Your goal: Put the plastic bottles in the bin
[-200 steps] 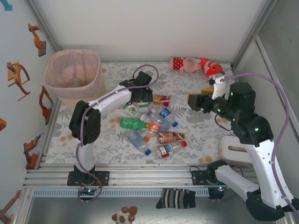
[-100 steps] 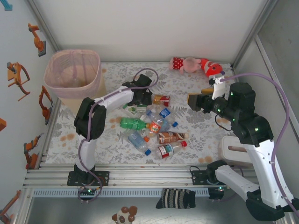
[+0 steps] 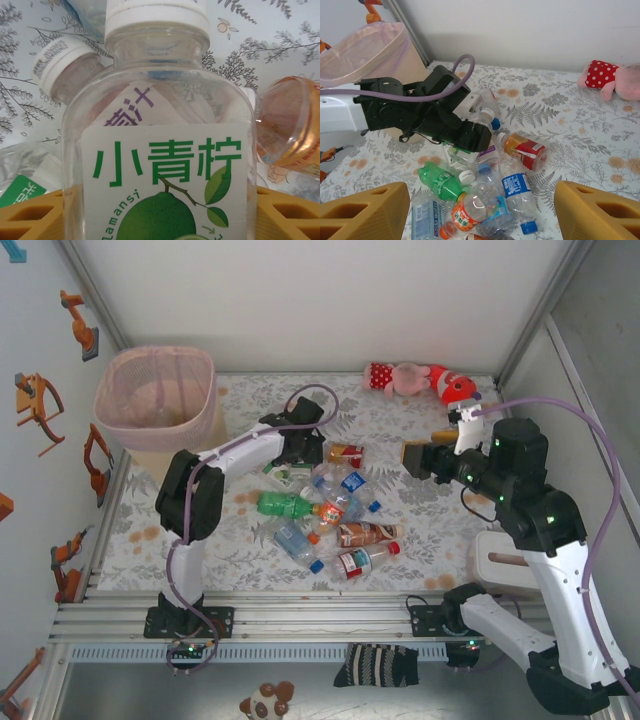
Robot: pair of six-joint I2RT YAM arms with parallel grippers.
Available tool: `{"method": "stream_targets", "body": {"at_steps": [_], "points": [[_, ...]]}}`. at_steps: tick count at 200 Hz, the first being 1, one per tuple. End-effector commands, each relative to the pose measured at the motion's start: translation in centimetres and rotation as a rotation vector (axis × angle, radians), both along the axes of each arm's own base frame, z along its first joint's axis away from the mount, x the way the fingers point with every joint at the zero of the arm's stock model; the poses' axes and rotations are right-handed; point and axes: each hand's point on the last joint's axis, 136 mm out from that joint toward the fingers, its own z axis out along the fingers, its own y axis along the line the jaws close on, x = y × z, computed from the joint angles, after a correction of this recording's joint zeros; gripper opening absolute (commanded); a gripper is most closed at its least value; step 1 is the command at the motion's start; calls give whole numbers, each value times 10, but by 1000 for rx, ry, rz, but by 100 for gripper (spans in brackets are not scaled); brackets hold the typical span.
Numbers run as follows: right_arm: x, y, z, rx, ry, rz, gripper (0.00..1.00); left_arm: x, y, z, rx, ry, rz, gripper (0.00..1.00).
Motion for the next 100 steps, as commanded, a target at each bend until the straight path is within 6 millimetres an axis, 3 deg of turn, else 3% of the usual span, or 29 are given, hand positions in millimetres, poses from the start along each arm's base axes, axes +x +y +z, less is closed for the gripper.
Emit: {"method": "stream_targets", "body": {"at_steps": [1,50,100], "points": [[-4,-1,6,7,-17,0,75,5,6,50,-27,-82,-22,70],[-4,-1,7,8,-19,0,75,10,22,113,-70,-177,-69,70],[-3,-1,8,12,-19,-1,75,14,54,198,-89,-321,-106,70]]}}
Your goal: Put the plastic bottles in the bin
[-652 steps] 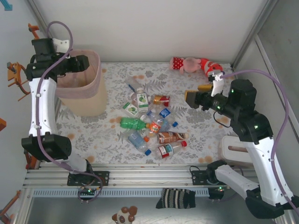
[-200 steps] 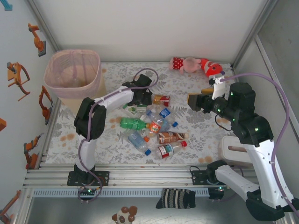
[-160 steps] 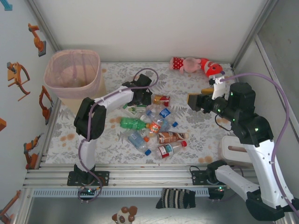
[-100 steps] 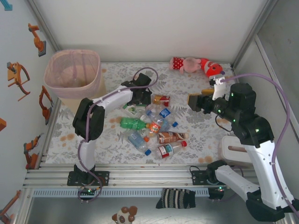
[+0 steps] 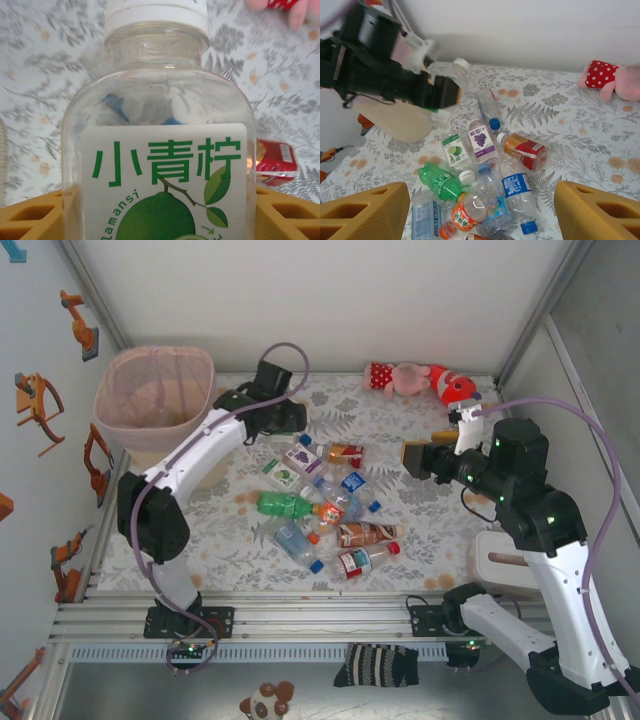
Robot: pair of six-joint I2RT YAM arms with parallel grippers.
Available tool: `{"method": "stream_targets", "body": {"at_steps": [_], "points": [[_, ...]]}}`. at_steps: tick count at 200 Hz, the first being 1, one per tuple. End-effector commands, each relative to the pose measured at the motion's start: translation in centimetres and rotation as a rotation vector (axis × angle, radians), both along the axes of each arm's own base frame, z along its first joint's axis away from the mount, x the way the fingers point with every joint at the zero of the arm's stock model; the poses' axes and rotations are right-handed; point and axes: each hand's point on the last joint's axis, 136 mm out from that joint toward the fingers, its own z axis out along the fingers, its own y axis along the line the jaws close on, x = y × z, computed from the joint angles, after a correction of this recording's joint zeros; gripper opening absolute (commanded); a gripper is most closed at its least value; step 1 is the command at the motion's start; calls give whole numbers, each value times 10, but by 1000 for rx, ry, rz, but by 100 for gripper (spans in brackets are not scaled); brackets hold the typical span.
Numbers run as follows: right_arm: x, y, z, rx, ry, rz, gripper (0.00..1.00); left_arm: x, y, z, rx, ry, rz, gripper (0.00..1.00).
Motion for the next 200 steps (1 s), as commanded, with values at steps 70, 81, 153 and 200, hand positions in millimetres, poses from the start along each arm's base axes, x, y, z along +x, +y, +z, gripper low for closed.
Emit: {"method": "stream_targets", "body": {"at_steps": [70,81,153,200], "points": [[3,4,8,31,-9,8,75,-9,93,169,11,-285,30,70],[4,5,8,32,-6,10,75,-10,109,180,14,-306,54,70],[5,7,7,37,-3,17,75,-3,209,177,-84,-251,171,71],[4,7,6,36,1,16,75,14,217,127,-158,-139,117,70]]}}
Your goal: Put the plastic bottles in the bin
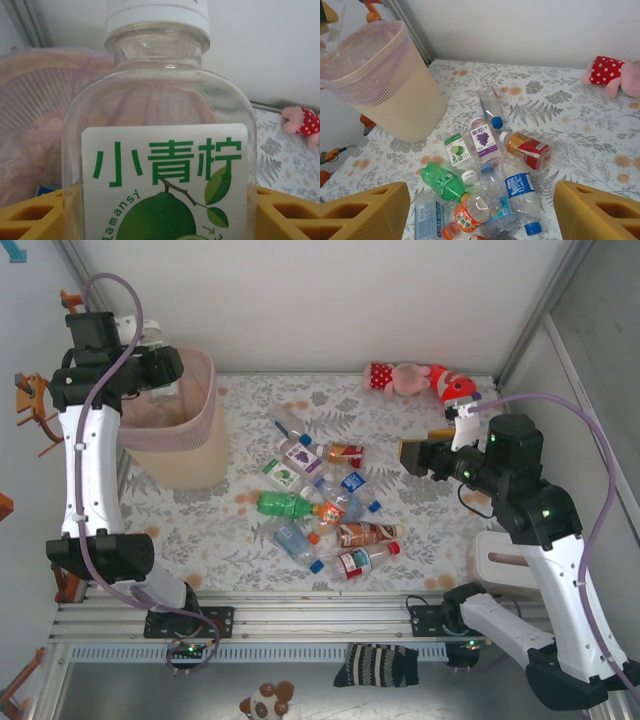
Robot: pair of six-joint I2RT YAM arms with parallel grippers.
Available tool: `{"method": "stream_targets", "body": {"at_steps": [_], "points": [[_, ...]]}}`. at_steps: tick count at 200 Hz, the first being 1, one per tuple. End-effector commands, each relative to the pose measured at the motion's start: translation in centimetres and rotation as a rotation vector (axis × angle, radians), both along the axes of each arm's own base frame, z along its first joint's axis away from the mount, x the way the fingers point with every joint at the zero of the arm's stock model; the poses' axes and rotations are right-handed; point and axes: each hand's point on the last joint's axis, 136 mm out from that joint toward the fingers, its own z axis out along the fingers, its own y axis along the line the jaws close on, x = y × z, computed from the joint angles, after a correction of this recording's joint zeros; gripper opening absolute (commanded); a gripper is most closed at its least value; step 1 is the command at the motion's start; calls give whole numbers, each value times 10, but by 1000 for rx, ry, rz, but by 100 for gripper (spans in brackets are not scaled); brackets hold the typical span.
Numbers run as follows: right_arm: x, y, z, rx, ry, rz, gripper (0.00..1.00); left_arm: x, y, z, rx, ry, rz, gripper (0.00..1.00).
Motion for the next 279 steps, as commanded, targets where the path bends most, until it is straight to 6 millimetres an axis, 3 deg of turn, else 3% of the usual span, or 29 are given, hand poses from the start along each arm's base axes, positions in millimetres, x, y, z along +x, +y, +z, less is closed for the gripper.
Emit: {"method": "stream_targets", "body": {"at_steps": [1,95,155,236,259,279], "points": [[-2,2,10,25,-22,9,75,8,-13,-28,-51,52,-111,70],[0,4,8,33,-10,10,75,21,-30,-168,-159,316,-193,69],[4,6,5,31,-1,14,75,25,-31,-211,-189,424,-175,73],[5,6,5,24,2,15,74,22,-24,-197,-153,394,-147,81],[4,6,6,22,-1,16,74,22,-20,-180,-133,353,-134,81],[4,5,7,19,-2,15,74,23,-16,-153,-110,298,-124,81]]}}
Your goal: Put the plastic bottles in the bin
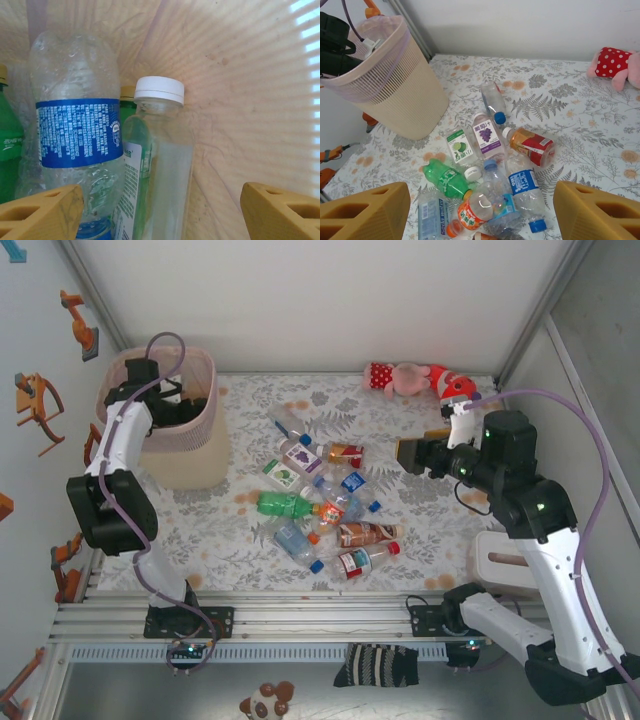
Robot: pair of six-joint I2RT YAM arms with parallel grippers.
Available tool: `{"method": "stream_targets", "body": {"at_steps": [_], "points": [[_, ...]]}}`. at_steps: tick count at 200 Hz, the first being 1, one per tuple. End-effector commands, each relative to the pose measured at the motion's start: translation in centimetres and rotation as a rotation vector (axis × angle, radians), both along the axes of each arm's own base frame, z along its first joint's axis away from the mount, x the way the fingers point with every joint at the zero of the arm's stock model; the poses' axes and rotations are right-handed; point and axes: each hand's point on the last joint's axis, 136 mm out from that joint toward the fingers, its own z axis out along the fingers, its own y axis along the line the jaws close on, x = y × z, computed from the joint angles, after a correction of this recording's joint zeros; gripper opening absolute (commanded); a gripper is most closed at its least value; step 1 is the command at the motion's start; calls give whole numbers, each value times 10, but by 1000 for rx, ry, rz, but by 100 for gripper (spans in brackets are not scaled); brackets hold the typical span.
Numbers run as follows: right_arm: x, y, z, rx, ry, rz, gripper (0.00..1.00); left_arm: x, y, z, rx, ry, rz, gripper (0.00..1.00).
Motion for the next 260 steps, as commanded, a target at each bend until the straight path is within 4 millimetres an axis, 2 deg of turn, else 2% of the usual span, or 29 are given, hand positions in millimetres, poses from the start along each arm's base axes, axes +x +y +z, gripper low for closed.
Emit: {"method": "stream_targets", "body": {"at_steps": [1,43,68,106,128,163,189,229,260], "points": [[-1,1,13,13,-38,6,75,-2,0,48,18,-104,2,81],[-2,0,9,8,-35,5,75,-11,1,110,16,-233,22,81],[-3,-1,7,7,-34,5,75,-22,-6,139,-13,-290,23,81],[-4,-1,4,-5,-35,6,75,-46,-23,168,-18,-342,14,80],[-3,-1,1,-7,-33,8,75,-63,-45,174,1,-359,-15,80],[-3,0,-5,-15,-27,14,75,-92,-79,163,4,-342,-32,78],[-3,0,-8,-25,-26,23,75,-112,-108,144,29,-307,-63,77],[-5,2,-19,-40,-14,38,75,-140,-146,94,47,-225,-74,75],[-7,1,-28,-52,-3,47,75,-159,-162,48,63,-128,-45,75]]}}
